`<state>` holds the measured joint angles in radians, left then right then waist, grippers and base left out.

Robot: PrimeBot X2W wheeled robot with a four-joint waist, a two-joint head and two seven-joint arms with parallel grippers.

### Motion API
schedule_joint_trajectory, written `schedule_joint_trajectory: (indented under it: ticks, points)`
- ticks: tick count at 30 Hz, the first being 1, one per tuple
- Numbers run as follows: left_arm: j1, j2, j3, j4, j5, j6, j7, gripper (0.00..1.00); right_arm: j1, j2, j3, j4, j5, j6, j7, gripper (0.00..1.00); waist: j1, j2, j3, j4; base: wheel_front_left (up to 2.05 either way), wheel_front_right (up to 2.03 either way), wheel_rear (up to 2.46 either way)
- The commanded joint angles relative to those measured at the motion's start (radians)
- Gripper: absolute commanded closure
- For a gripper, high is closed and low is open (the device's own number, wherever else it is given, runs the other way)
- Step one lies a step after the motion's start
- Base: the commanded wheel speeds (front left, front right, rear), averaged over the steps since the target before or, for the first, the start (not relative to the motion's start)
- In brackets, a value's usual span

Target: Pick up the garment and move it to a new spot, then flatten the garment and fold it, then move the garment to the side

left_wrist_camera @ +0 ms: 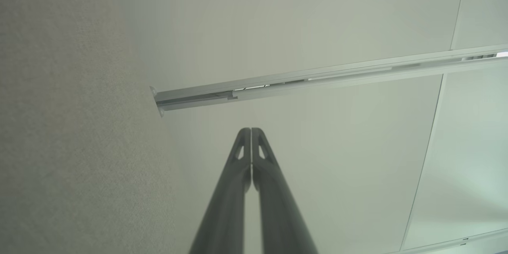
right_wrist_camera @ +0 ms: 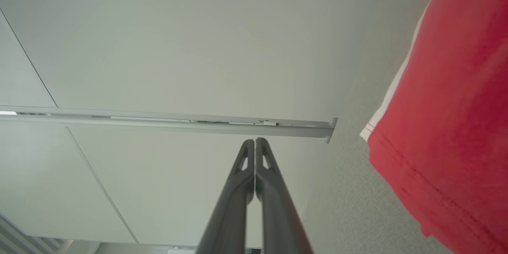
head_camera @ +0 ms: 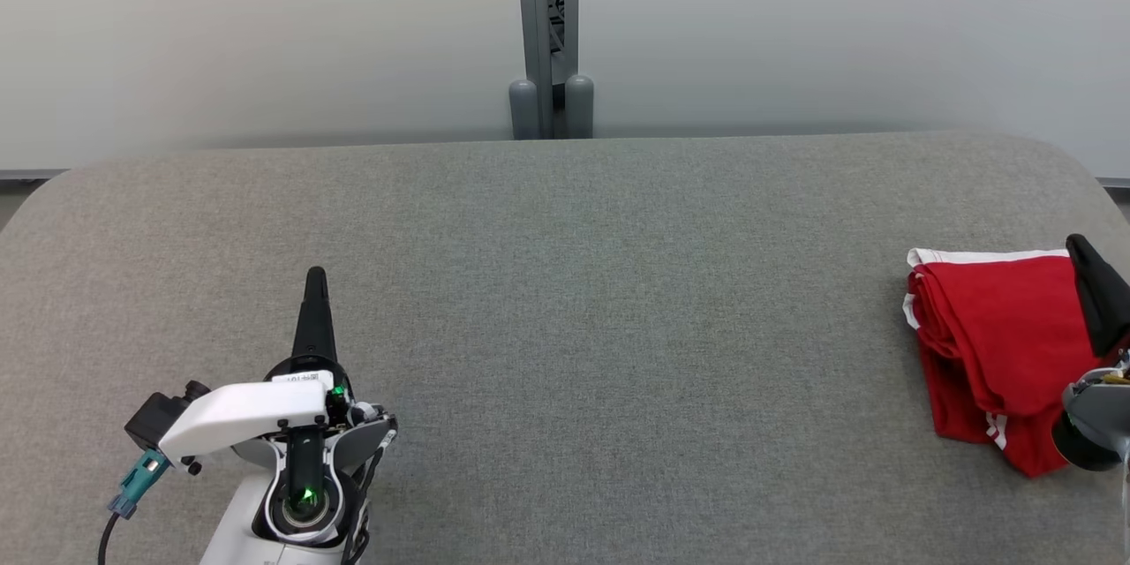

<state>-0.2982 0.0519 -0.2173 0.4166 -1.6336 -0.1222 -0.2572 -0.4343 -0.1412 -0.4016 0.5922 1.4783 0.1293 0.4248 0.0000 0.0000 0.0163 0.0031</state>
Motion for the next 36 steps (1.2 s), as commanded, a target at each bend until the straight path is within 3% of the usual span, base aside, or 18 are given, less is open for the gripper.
schedule_joint_trajectory:
  ticks: [1, 36]
  points:
    - [-0.024, 0.002, -0.002, 0.004, -0.027, -0.008, -0.005, 1.0, -0.014, -0.011, -0.005, 0.008, 0.027, 0.002, 0.012, 1.0, 0.0, 0.0, -0.001, -0.001, 0.0, 0.0, 0.0]
    - [-0.025, -0.001, -0.004, 0.01, -0.061, -0.012, -0.006, 1.0, -0.022, -0.018, 0.001, 0.023, 0.073, 0.002, 0.017, 1.0, 0.0, 0.0, -0.005, -0.002, 0.0, 0.0, 0.0]
